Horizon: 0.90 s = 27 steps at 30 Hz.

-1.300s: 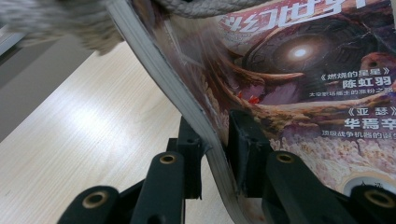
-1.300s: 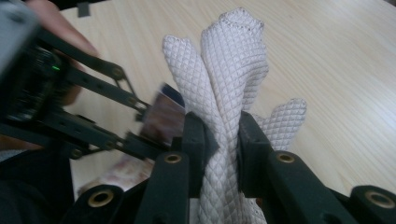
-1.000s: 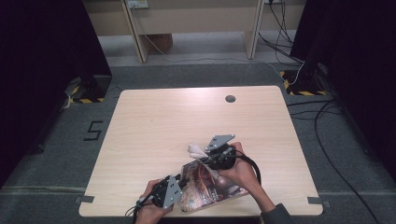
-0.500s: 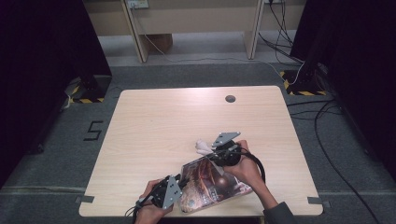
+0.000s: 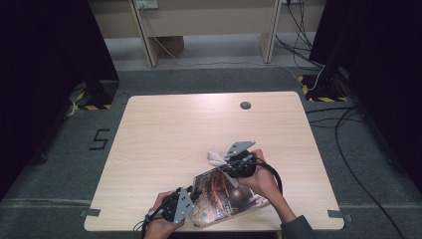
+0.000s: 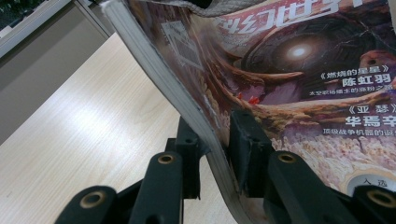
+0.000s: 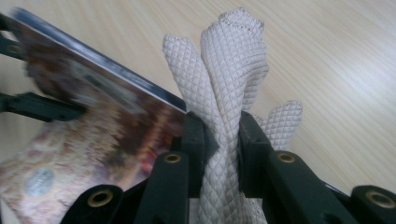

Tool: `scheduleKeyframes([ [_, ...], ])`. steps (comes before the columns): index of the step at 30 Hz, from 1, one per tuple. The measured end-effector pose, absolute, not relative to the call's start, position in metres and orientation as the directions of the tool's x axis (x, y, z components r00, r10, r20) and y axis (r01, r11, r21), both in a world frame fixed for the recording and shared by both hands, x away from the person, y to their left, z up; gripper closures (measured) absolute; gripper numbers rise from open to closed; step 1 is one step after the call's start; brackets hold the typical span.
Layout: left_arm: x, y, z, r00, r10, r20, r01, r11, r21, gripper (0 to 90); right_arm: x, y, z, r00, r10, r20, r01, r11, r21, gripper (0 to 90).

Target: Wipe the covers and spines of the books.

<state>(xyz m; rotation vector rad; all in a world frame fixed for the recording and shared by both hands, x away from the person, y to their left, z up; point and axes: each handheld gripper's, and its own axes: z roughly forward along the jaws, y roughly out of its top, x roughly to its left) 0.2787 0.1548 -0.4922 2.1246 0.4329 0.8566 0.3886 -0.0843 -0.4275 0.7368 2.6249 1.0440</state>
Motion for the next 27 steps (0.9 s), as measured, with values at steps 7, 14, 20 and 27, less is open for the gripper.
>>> scheduleKeyframes([
  [7,0.279,0.155,-0.492,0.715,0.549,0.433,0.02,-0.635,0.772,73.6,0.401,-0.099,-0.438,-0.817,0.577,-0.013,0.418,0.608,0.675,76.6],
  [14,0.279,0.155,-0.492,0.715,0.55,0.432,0.017,-0.631,0.776,73.4,0.405,-0.105,-0.442,-0.797,0.603,-0.032,0.43,0.604,0.671,76.5],
  [20,0.279,0.156,-0.491,0.716,0.549,0.432,0.016,-0.631,0.776,73.3,0.4,-0.1,-0.438,-0.807,0.587,-0.063,0.405,0.628,0.664,76.5],
  [27,0.278,0.156,-0.491,0.715,0.55,0.432,0.016,-0.63,0.777,73.3,0.389,-0.088,-0.429,-0.857,0.514,-0.02,0.359,0.624,0.694,75.7],
])
